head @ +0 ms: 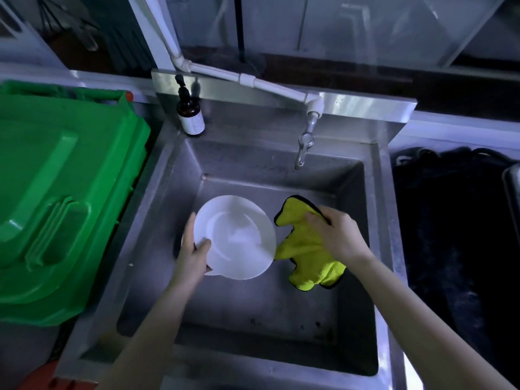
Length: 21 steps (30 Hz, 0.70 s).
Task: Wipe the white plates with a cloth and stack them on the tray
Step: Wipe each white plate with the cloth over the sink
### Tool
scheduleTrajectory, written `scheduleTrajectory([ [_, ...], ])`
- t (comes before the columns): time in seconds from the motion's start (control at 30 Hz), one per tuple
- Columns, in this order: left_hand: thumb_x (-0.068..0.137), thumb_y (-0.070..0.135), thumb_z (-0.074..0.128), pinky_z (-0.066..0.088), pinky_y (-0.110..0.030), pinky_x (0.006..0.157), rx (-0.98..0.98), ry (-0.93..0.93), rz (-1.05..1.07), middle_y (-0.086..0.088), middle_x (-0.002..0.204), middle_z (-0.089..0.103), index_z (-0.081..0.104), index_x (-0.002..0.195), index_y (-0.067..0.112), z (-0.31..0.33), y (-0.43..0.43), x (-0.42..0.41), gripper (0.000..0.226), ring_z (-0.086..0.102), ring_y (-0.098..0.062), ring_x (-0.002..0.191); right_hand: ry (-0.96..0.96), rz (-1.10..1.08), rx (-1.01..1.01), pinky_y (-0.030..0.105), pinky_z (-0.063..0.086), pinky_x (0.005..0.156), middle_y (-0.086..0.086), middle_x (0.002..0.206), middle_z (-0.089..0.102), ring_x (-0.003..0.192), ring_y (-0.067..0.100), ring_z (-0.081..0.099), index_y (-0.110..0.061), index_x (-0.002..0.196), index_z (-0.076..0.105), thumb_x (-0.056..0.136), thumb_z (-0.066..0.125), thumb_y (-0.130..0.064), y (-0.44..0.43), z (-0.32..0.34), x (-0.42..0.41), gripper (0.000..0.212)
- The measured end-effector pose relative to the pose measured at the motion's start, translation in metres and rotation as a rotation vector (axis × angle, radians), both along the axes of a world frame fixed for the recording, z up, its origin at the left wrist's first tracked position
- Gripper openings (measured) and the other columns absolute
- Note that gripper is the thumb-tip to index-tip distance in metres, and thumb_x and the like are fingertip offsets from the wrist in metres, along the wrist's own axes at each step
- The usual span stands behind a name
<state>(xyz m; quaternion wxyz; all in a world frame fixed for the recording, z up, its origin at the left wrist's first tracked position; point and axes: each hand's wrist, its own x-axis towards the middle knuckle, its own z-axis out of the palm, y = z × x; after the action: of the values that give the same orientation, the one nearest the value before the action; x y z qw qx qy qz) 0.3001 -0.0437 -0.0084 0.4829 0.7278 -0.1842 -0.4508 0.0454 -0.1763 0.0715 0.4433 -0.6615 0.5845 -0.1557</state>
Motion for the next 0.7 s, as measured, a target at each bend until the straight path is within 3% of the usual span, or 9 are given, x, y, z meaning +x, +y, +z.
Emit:
scheduleTrajectory([
  [0.07, 0.104, 0.012, 0.044, 0.055, -0.046, 0.092, -0.035, -0.142, -0.052, 0.022, 0.149, 0.040, 0.027, 0.151, 0.054, 0.013, -0.009, -0.017, 0.065, 0.044, -0.016, 0.132, -0.037, -0.037, -0.009, 0.028, 0.032, 0.053, -0.002, 0.060, 0.045, 0.057, 0.013, 0.039, -0.003, 0.079, 0.055, 0.093, 0.059, -0.040, -0.006, 0.007, -0.011, 0.040],
  [0.13, 0.104, 0.013, 0.043, 0.041, -0.036, 0.106, -0.069, -0.229, -0.105, 0.042, 0.135, 0.044, 0.032, 0.150, 0.053, 0.025, -0.019, -0.033, 0.062, 0.043, 0.000, 0.126, -0.107, -0.069, -0.005, 0.031, 0.033, 0.057, 0.001, 0.063, 0.044, 0.061, 0.015, 0.039, 0.000, 0.079, 0.052, 0.093, 0.060, -0.038, -0.011, 0.014, -0.019, 0.042],
  [0.23, 0.104, 0.010, 0.041, 0.039, -0.002, 0.084, -0.121, -0.226, -0.122, 0.062, 0.110, 0.044, 0.038, 0.143, 0.055, 0.044, -0.033, -0.059, 0.060, 0.049, 0.023, 0.102, -0.263, -0.086, 0.011, 0.032, 0.035, 0.062, 0.000, 0.066, 0.046, 0.066, 0.014, 0.042, 0.001, 0.082, 0.057, 0.094, 0.062, -0.034, -0.011, 0.028, -0.024, 0.037],
  [0.3, 0.105, 0.010, 0.040, 0.038, 0.006, 0.071, -0.160, -0.167, -0.098, 0.061, 0.106, 0.047, 0.040, 0.133, 0.060, 0.055, -0.038, -0.075, 0.057, 0.046, 0.033, 0.099, -0.322, -0.019, -0.006, 0.030, 0.035, 0.061, -0.008, 0.064, 0.045, 0.065, 0.009, 0.040, -0.011, 0.077, 0.060, 0.095, 0.062, -0.032, -0.002, 0.036, -0.022, 0.028],
  [0.4, 0.107, 0.015, 0.042, 0.040, 0.004, 0.076, -0.219, -0.075, -0.062, 0.054, 0.113, 0.052, 0.044, 0.124, 0.067, 0.069, -0.043, -0.093, 0.055, 0.050, 0.027, 0.105, -0.263, 0.217, -0.144, 0.019, 0.037, 0.062, -0.012, 0.063, 0.054, 0.062, 0.004, 0.043, -0.035, 0.079, 0.066, 0.094, 0.059, -0.037, 0.023, 0.044, -0.011, 0.016],
  [0.47, 0.107, 0.016, 0.042, 0.041, 0.003, 0.078, -0.249, -0.042, -0.044, 0.051, 0.116, 0.054, 0.047, 0.121, 0.071, 0.076, -0.044, -0.098, 0.057, 0.051, 0.025, 0.108, -0.143, 0.402, -0.387, 0.017, 0.040, 0.074, -0.006, 0.083, 0.069, 0.075, 0.011, 0.052, -0.031, 0.097, 0.075, 0.093, 0.063, -0.031, 0.039, 0.041, -0.008, 0.013],
  [0.5, 0.107, 0.016, 0.041, 0.041, 0.003, 0.079, -0.261, -0.045, -0.040, 0.051, 0.117, 0.054, 0.048, 0.119, 0.073, 0.080, -0.044, -0.099, 0.059, 0.050, 0.026, 0.110, -0.065, 0.475, -0.488, 0.022, 0.043, 0.085, -0.001, 0.101, 0.071, 0.086, 0.017, 0.055, -0.024, 0.108, 0.075, 0.092, 0.066, -0.027, 0.047, 0.037, -0.008, 0.018],
  [0.6, 0.109, 0.017, 0.038, 0.044, -0.002, 0.084, -0.334, -0.009, 0.027, 0.044, 0.121, 0.058, 0.055, 0.116, 0.070, 0.083, -0.043, -0.092, 0.057, 0.053, 0.020, 0.114, 0.030, 0.538, -0.581, 0.042, 0.044, 0.102, 0.009, 0.131, 0.060, 0.119, 0.033, 0.055, -0.017, 0.121, 0.070, 0.094, 0.062, -0.031, 0.070, 0.023, -0.009, 0.031],
  [0.7, 0.098, 0.038, 0.052, 0.052, -0.017, 0.087, -0.413, 0.111, 0.066, 0.021, 0.123, 0.068, 0.060, 0.125, 0.056, 0.085, -0.042, -0.083, 0.033, 0.064, -0.002, 0.115, 0.072, 0.656, -0.536, 0.039, 0.024, 0.120, -0.003, 0.156, 0.036, 0.148, 0.020, 0.025, -0.022, 0.141, 0.053, 0.102, 0.038, -0.038, 0.088, 0.017, 0.002, 0.045],
])
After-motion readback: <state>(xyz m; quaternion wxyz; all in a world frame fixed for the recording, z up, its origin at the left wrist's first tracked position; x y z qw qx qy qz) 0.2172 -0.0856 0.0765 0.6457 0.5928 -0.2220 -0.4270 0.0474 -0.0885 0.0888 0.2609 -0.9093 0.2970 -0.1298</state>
